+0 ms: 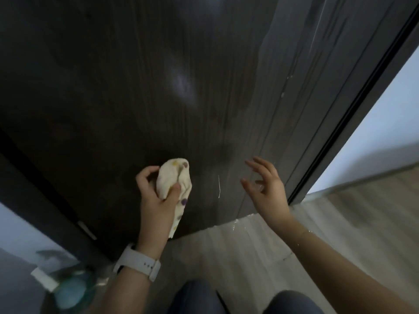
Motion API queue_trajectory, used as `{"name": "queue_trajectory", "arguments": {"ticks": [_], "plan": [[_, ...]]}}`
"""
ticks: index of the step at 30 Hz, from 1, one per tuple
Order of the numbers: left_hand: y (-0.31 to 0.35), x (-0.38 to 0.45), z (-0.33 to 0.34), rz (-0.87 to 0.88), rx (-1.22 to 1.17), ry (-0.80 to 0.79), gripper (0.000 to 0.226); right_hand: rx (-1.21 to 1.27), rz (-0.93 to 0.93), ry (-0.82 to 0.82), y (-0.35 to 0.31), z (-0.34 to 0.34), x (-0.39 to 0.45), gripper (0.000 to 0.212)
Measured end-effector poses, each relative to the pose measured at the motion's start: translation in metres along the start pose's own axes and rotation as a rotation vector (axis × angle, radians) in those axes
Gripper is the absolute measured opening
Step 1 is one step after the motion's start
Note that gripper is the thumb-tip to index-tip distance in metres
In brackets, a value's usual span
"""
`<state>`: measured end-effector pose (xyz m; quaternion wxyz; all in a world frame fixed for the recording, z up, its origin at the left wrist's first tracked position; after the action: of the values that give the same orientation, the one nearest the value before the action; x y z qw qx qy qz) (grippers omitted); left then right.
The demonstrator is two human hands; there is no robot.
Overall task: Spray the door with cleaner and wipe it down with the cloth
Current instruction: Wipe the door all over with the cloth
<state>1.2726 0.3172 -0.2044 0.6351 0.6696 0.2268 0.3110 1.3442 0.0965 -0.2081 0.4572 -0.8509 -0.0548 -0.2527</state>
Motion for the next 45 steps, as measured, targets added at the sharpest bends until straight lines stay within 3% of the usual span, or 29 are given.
{"name": "queue_trajectory", "arguments": {"ticks": [5, 9, 17, 24, 28, 33, 36, 39, 42, 45], "plan": [[-0.020, 0.024, 0.038, 0.129, 0.065, -0.021, 0.027, -0.316, -0.366, 0.077, 0.008, 0.007, 0.051, 0.057], [-0.034, 0.034, 0.061, 0.106, 0.053, 0.042, 0.023, -0.340, -0.396, 0.094, 0.016, 0.033, 0.074, 0.070], [-0.055, 0.023, 0.075, 0.364, 0.069, 0.107, 0.034, -0.323, -0.536, 0.128, 0.057, 0.055, 0.063, 0.071], [-0.085, 0.022, 0.080, 0.701, 0.346, 0.003, 0.065, -0.530, -0.755, -0.012, 0.091, 0.025, 0.060, 0.066], [-0.081, 0.039, 0.085, 0.903, 0.493, 0.043, 0.051, -0.563, -0.888, -0.113, 0.110, 0.020, 0.062, 0.067], [-0.076, 0.046, 0.091, 1.090, 0.650, 0.099, 0.024, -0.477, -0.982, -0.111, 0.125, 0.030, 0.062, 0.065], [-0.073, 0.043, 0.101, 0.949, 0.655, 0.091, 0.026, -0.428, -1.067, -0.099, 0.132, 0.037, 0.068, 0.060], [-0.081, 0.033, 0.116, 0.982, 0.770, 0.096, 0.043, -0.343, -1.073, -0.094, 0.147, 0.050, 0.078, 0.062], [-0.104, 0.020, 0.123, 0.988, 0.776, 0.050, 0.025, -0.332, -1.051, -0.050, 0.161, 0.066, 0.085, 0.070], [-0.127, 0.011, 0.129, 0.951, 0.902, 0.029, 0.067, -0.314, -1.033, -0.023, 0.170, 0.079, 0.082, 0.072]]}}
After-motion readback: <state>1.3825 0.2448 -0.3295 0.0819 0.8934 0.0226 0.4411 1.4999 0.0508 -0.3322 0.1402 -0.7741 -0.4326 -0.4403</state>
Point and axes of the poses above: each hand's wrist, its own x-axis towards the middle knuckle, its own z-axis out of the palm, y = z × x, the point moved 1 cm from there along x, towards the middle knuckle, and after that the axes turned 15 degrees about y, right-handed, at the moved point
